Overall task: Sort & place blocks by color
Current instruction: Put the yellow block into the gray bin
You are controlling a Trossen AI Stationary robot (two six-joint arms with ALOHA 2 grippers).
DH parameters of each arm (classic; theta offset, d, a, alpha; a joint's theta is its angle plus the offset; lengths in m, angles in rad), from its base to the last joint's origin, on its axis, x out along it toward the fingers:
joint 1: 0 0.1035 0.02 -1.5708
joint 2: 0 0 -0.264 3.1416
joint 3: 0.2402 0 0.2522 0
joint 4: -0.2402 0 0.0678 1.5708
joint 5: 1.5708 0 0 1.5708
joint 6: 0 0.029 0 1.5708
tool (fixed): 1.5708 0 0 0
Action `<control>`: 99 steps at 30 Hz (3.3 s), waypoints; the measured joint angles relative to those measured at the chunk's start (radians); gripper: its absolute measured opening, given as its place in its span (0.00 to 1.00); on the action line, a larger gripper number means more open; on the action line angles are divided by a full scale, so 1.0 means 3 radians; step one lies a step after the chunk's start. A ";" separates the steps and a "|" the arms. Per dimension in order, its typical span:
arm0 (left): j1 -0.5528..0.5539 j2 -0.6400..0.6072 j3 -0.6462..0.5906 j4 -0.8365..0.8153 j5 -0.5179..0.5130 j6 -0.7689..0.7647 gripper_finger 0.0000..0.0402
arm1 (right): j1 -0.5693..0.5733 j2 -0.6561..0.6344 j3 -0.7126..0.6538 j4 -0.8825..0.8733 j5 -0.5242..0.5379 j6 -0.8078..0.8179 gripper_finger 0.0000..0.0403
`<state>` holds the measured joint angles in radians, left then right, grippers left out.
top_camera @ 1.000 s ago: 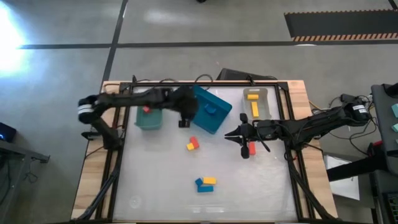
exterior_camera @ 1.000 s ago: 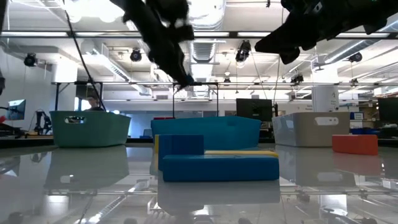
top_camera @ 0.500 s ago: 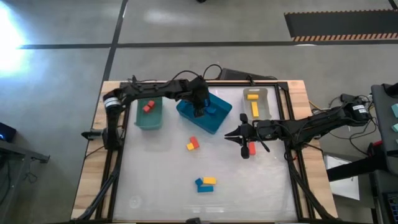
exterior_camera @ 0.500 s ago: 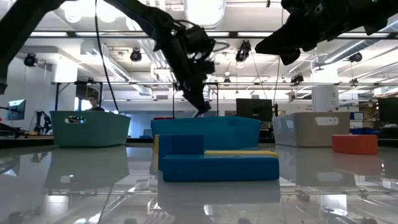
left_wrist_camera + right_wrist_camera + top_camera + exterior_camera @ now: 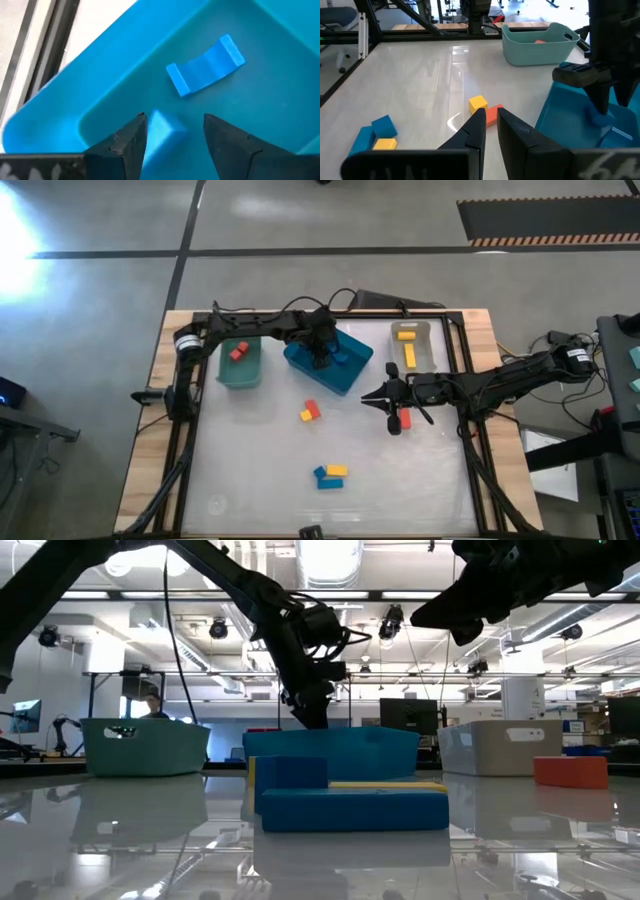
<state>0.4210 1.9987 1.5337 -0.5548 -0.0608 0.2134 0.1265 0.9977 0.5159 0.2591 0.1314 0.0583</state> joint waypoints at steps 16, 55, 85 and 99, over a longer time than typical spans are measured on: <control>-0.0736 -0.0793 -0.0287 -0.0240 0.0009 -0.0349 0.45 | 0.0000 0.0018 -0.0054 0.0008 0.0003 0.0207 0.09; -0.1756 -0.1519 -0.2765 0.2017 -0.0364 -0.1741 0.65 | -0.0001 0.0390 -0.0056 0.0324 0.0005 0.0149 0.09; -0.1768 -0.1326 -0.2750 0.2254 -0.0495 -0.1349 0.29 | -0.0001 0.0393 -0.0056 0.0416 0.0008 0.0144 0.10; -0.1874 -0.1652 -0.2753 0.3885 -0.0449 -0.0402 0.30 | 0.0001 0.0397 -0.0057 0.1012 -0.0184 -0.0128 0.47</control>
<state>-0.1412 1.5030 0.7078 0.6107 -0.1957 0.0929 0.1268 1.1168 0.4988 0.5626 0.0763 0.0198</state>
